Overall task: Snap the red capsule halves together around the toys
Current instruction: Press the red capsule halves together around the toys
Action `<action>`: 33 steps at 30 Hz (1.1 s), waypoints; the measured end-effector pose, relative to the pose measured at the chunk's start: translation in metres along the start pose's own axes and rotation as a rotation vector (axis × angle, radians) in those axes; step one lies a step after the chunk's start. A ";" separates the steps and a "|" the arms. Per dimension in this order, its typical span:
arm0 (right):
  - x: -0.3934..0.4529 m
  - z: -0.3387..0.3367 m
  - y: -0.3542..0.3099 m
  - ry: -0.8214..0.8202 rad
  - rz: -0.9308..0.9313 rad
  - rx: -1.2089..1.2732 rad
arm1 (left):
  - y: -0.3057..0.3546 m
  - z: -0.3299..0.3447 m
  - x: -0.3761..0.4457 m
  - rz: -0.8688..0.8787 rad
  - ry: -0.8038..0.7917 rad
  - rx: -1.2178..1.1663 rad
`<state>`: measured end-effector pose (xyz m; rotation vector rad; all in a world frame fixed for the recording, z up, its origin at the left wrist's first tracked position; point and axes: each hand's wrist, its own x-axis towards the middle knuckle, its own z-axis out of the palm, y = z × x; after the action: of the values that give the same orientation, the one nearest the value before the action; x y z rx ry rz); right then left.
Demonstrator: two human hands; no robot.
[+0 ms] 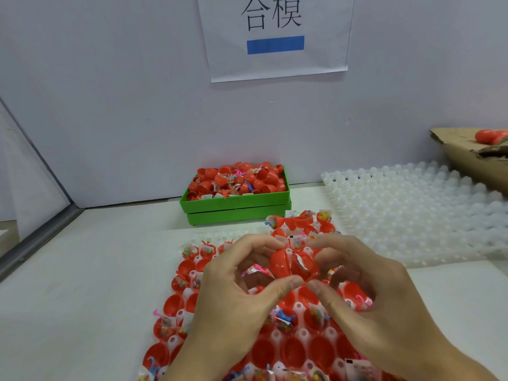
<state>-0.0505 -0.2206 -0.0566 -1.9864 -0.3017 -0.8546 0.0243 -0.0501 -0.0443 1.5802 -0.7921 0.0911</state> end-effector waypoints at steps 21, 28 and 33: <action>0.000 -0.007 0.001 -0.111 -0.150 -0.272 | 0.000 0.010 -0.005 -0.039 -0.062 -0.071; 0.000 -0.008 0.003 -0.125 -0.170 -0.261 | 0.002 0.011 -0.005 -0.049 -0.060 -0.097; 0.000 -0.008 0.004 -0.113 -0.180 -0.262 | 0.002 0.010 -0.006 -0.060 -0.065 -0.111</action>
<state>-0.0521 -0.2295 -0.0559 -2.2819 -0.4590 -0.9359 0.0155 -0.0563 -0.0474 1.5061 -0.7868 -0.0473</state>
